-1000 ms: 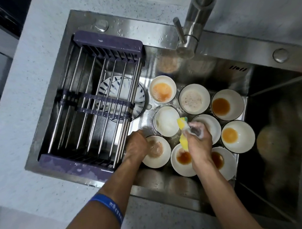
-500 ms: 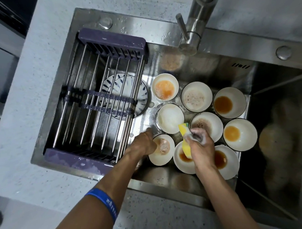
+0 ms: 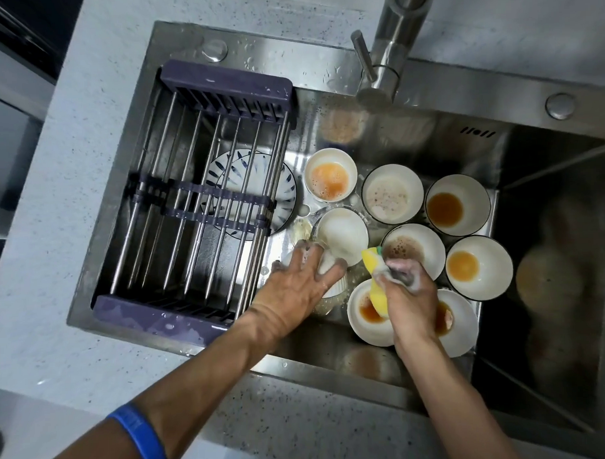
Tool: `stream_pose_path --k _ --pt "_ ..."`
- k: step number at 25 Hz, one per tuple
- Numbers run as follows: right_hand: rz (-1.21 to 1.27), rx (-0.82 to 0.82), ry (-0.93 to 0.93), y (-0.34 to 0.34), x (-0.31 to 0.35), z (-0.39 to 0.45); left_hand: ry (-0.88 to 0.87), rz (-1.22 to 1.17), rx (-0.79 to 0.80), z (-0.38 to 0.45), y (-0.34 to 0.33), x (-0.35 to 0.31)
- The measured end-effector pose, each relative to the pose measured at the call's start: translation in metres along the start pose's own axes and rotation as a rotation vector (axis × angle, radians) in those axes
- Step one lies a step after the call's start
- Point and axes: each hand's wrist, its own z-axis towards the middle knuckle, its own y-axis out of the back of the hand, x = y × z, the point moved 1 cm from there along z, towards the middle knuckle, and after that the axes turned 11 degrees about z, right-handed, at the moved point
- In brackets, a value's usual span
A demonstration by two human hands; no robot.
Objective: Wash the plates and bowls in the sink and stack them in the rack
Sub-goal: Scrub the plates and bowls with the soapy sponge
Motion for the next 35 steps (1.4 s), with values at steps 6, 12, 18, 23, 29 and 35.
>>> stream_pose_path --k 6,12,18,23,29,35 --pt "-0.255 0.268 0.552 -0.005 0.009 -0.012 0.564 -1.329 0.017 0.002 0.011 0.006" --pt "-1.056 0.757 0.677 -0.041 0.024 -0.01 0.615 -1.563 -0.129 0.006 0.011 -0.009" --pt "-1.024 0.605 0.527 -0.057 0.022 -0.007 0.711 -1.637 -0.139 0.012 0.018 -0.012" --pt "-1.035 0.556 0.44 -0.063 0.024 -0.006 0.697 -1.607 -0.116 0.01 0.016 -0.015" --pt "-0.993 0.5 0.525 -0.067 0.026 0.0 0.666 -1.569 -0.153 0.02 0.027 -0.006" --pt "-0.936 0.842 0.609 -0.053 0.021 -0.016 0.666 -1.563 -0.118 0.023 0.019 0.001"
